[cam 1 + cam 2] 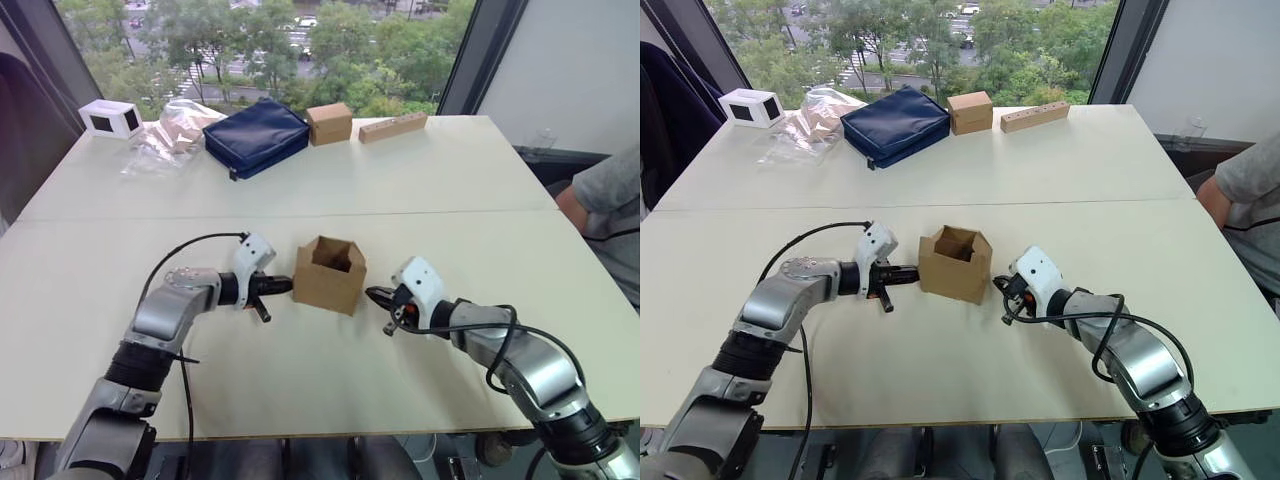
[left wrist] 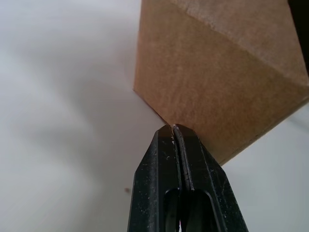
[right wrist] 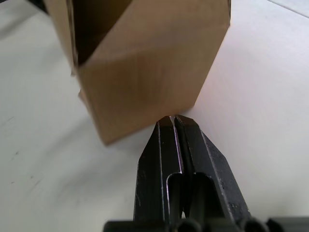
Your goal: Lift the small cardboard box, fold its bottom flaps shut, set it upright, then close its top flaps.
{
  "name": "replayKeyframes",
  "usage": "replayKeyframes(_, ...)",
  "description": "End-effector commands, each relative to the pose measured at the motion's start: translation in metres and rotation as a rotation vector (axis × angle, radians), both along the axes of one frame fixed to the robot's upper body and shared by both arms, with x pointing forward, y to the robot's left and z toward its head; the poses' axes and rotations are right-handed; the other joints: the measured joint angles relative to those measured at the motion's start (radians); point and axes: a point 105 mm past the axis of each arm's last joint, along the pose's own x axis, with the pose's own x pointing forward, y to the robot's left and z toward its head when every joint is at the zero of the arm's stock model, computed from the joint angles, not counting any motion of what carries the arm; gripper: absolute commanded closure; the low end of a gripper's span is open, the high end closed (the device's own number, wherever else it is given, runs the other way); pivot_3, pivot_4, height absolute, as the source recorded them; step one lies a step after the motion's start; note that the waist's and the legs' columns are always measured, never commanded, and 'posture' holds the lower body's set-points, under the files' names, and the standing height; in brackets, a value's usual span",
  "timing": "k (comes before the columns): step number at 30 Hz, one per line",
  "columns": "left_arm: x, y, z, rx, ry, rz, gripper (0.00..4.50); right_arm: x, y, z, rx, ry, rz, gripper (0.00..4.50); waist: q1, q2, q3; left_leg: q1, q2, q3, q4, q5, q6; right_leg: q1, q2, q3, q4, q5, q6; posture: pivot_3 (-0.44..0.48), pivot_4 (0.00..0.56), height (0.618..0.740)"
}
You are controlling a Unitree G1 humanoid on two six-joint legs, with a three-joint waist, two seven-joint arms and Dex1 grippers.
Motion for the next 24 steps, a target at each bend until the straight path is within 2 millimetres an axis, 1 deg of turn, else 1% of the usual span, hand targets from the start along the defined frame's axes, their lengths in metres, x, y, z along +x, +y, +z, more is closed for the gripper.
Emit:
replayKeyframes(1, -0.01, -0.009, 0.009, -0.015, -0.017, -0.057, 4.49, -0.002, 0.007, 0.016, 0.032, -0.043, 0.059, 4.5, -0.002, 0.0, 0.0, 0.0, 0.0, 0.0, 0.0, 0.0, 0.0, 0.0, 0.0, 0.0, 0.0, 0.0, 0.0, 0.0, 0.15, 0.74)
replayKeyframes(3, -0.012, -0.009, 0.007, -0.008, -0.009, -0.056, 4.49, -0.005, 0.006, 0.014, 0.025, -0.029, 0.075, 4.5, -0.002, 0.0, 0.0, 0.0, 0.0, 0.0, 0.0, 0.0, 0.0, 0.0, 0.0, 0.0, 0.0, 0.0, 0.0, 0.0, 0.15, 0.74)
replayKeyframes(8, -0.024, -0.01, 0.004, -0.003, 0.014, -0.085, 4.49, -0.013, 0.004, 0.01, 0.022, 0.01, 0.102, 4.5, -0.002, 0.0, 0.0, 0.001, 0.0, 0.0, 0.0, 0.0, 0.0, 0.0, 0.0, 0.0, 0.0, 0.0, 0.0, 0.0, 0.15, 0.74)
replayKeyframes(15, -0.028, -0.012, 0.0, 0.006, 0.032, -0.085, 4.49, -0.006, -0.004, 0.004, -0.023, -0.004, 0.064, 4.5, -0.001, 0.0, 0.0, 0.001, 0.0, 0.0, 0.0, 0.0, 0.0, 0.001, 0.0, 0.0, 0.0, 0.0, 0.0, 0.0, 0.15, 0.74)
replayKeyframes(19, -0.029, -0.011, 0.001, 0.006, 0.039, -0.088, 4.49, -0.004, -0.006, 0.006, -0.021, -0.017, 0.052, 4.5, -0.002, 0.0, 0.0, 0.001, 0.0, 0.0, 0.0, 0.0, 0.0, 0.001, 0.0, 0.0, 0.0, 0.0, 0.0, 0.0, 0.15, 0.74)
replayKeyframes(22, -0.024, -0.005, 0.004, 0.004, 0.025, -0.063, 4.49, -0.007, -0.007, 0.009, -0.016, -0.014, 0.057, 4.5, -0.002, 0.0, 0.0, 0.001, 0.0, 0.0, 0.0, 0.0, 0.0, 0.001, 0.0, 0.0, 0.0, 0.0, 0.0, 0.0, 0.15, 0.74)
replayKeyframes(23, -0.021, -0.002, 0.009, -0.012, 0.019, -0.05, 4.49, -0.008, -0.009, 0.012, -0.014, -0.015, 0.058, 4.5, -0.001, 0.0, 0.0, 0.001, 0.0, 0.0, 0.0, 0.0, 0.0, 0.001, 0.0, 0.0, 0.0, 0.0, 0.0, 0.0, 0.15, 0.74)
replayKeyframes(24, -0.02, 0.001, 0.019, -0.055, 0.004, -0.047, 4.49, -0.011, -0.011, 0.016, -0.016, -0.02, 0.07, 4.5, -0.001, 0.0, 0.0, 0.001, 0.0, 0.0, 0.0, 0.0, 0.0, 0.001, 0.0, 0.0, 0.0, 0.0, 0.0, 0.0, 0.15, 0.74)
